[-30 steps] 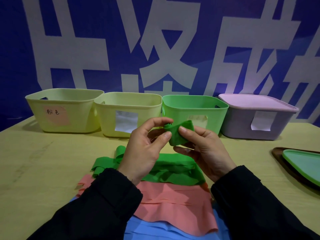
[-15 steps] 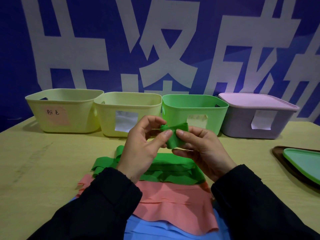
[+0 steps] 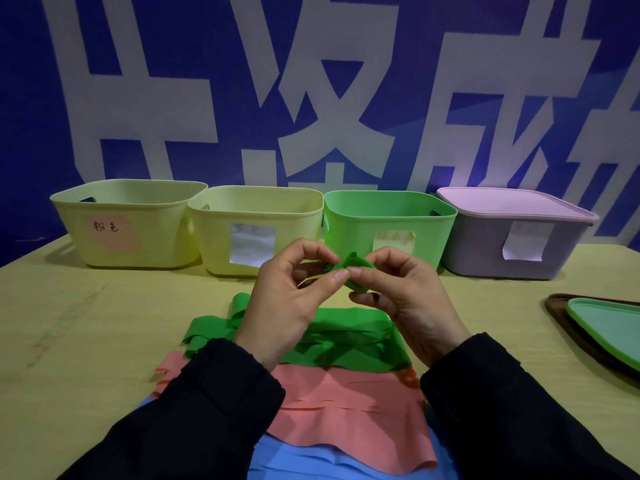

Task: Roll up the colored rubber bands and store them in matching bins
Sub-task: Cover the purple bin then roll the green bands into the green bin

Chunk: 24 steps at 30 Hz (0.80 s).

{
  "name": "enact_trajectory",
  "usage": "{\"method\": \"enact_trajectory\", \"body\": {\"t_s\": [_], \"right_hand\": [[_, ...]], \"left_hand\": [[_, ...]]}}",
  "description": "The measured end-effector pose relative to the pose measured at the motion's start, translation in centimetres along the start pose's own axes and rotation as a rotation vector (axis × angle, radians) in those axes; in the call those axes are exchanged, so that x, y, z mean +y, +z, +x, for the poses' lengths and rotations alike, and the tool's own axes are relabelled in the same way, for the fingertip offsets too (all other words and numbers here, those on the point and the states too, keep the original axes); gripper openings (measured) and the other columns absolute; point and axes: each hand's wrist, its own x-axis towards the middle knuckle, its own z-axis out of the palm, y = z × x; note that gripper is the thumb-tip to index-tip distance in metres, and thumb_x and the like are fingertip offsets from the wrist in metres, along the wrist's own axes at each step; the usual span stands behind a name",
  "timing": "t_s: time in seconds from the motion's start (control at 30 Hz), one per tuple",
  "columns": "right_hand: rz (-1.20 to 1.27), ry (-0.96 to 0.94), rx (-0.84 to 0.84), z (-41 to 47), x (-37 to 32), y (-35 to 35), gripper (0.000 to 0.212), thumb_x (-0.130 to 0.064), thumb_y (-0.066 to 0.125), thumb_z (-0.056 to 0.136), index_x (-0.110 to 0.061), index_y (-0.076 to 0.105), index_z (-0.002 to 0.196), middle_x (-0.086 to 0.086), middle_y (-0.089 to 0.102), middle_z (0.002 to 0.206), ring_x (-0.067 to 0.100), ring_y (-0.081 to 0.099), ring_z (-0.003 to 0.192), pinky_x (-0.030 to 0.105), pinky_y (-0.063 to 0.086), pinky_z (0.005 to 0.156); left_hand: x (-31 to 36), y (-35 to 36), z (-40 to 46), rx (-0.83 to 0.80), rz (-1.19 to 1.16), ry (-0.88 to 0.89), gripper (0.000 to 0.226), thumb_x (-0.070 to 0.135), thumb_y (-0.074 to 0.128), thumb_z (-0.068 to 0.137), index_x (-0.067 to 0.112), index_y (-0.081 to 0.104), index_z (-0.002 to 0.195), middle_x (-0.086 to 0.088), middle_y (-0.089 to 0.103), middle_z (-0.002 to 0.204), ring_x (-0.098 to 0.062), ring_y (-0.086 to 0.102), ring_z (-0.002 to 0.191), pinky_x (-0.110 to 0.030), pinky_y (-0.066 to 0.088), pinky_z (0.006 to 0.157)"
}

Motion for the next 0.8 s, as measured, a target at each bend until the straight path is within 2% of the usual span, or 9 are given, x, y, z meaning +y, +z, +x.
{"method": "enact_trajectory", "body": {"t_s": [0.13, 0.23, 0.37, 0.47, 0.53, 0.63, 0.7, 0.8], "right_hand": [[0.017, 0.022, 0.002, -0.04, -0.3, -0.17, 0.014, -0.01, 0.078, 0.072, -0.009, 0.067, 0.08, 0.007, 0.068, 0.078, 0.02, 0.068, 0.076, 0.031, 0.059, 0.067], [0.008, 0.053, 0.014, -0.24, -0.21, 0.03, 0.014, -0.01, 0.079, 0.072, -0.01, 0.067, 0.08, 0.01, 0.07, 0.083, 0.024, 0.07, 0.082, 0.032, 0.059, 0.066], [0.024, 0.069, 0.02, -0.21, -0.22, -0.06, 0.024, -0.008, 0.08, 0.069, -0.012, 0.063, 0.085, 0.014, 0.071, 0.087, 0.026, 0.072, 0.081, 0.033, 0.059, 0.068], [-0.053, -0.023, 0.006, -0.06, -0.16, -0.15, 0.022, -0.01, 0.083, 0.065, -0.009, 0.07, 0.083, 0.012, 0.068, 0.083, 0.021, 0.065, 0.077, 0.031, 0.056, 0.074], [-0.109, -0.071, 0.009, -0.08, -0.11, -0.01, 0.02, -0.014, 0.084, 0.063, -0.011, 0.073, 0.08, 0.01, 0.071, 0.08, 0.02, 0.065, 0.077, 0.03, 0.053, 0.076], [-0.125, -0.099, 0.016, 0.02, -0.06, -0.06, 0.02, -0.015, 0.085, 0.063, -0.014, 0.073, 0.079, 0.008, 0.072, 0.081, 0.019, 0.066, 0.079, 0.029, 0.052, 0.076], [-0.129, -0.096, 0.007, 0.05, 0.01, -0.07, 0.026, -0.015, 0.085, 0.064, -0.013, 0.073, 0.087, 0.004, 0.07, 0.083, 0.019, 0.066, 0.08, 0.03, 0.053, 0.074], [-0.083, -0.025, 0.005, 0.03, -0.07, -0.09, 0.035, -0.013, 0.083, 0.067, -0.009, 0.072, 0.101, 0.007, 0.066, 0.092, 0.024, 0.07, 0.082, 0.033, 0.058, 0.072]], "left_hand": [[0.13, -0.35, 0.22, -0.017, -0.032, -0.016, 0.03, -0.004, 0.071, 0.087, 0.017, 0.066, 0.108, -0.005, 0.071, 0.108, -0.025, 0.069, 0.105, -0.037, 0.058, 0.089], [0.26, -0.56, 0.23, -0.036, 0.031, 0.0, 0.039, -0.007, 0.07, 0.087, 0.021, 0.065, 0.116, 0.0, 0.072, 0.109, -0.019, 0.067, 0.112, -0.041, 0.055, 0.098], [0.36, -0.55, 0.18, -0.042, 0.066, -0.001, 0.033, -0.008, 0.071, 0.086, 0.016, 0.065, 0.108, -0.001, 0.072, 0.107, -0.017, 0.067, 0.109, -0.042, 0.052, 0.103], [0.34, -0.28, -0.01, -0.018, 0.04, 0.003, 0.027, 0.01, 0.077, 0.079, 0.015, 0.066, 0.104, -0.009, 0.072, 0.107, -0.022, 0.069, 0.105, -0.038, 0.056, 0.095], [0.29, -0.31, -0.07, 0.023, 0.03, -0.04, 0.033, 0.023, 0.085, 0.077, 0.017, 0.068, 0.105, -0.012, 0.071, 0.109, -0.022, 0.071, 0.1, -0.035, 0.059, 0.084], [0.26, -0.44, 0.03, 0.061, 0.097, -0.086, 0.026, 0.029, 0.081, 0.08, 0.017, 0.07, 0.099, -0.012, 0.07, 0.102, -0.015, 0.07, 0.077, -0.026, 0.055, 0.065], [0.12, -0.3, 0.08, 0.045, 0.083, -0.084, 0.013, 0.02, 0.076, 0.086, 0.016, 0.068, 0.097, -0.012, 0.069, 0.1, -0.016, 0.069, 0.073, -0.027, 0.055, 0.066], [0.02, -0.16, 0.0, 0.049, 0.059, -0.054, 0.01, 0.008, 0.071, 0.091, 0.016, 0.067, 0.097, -0.011, 0.068, 0.103, -0.022, 0.072, 0.082, -0.031, 0.06, 0.079]]}}
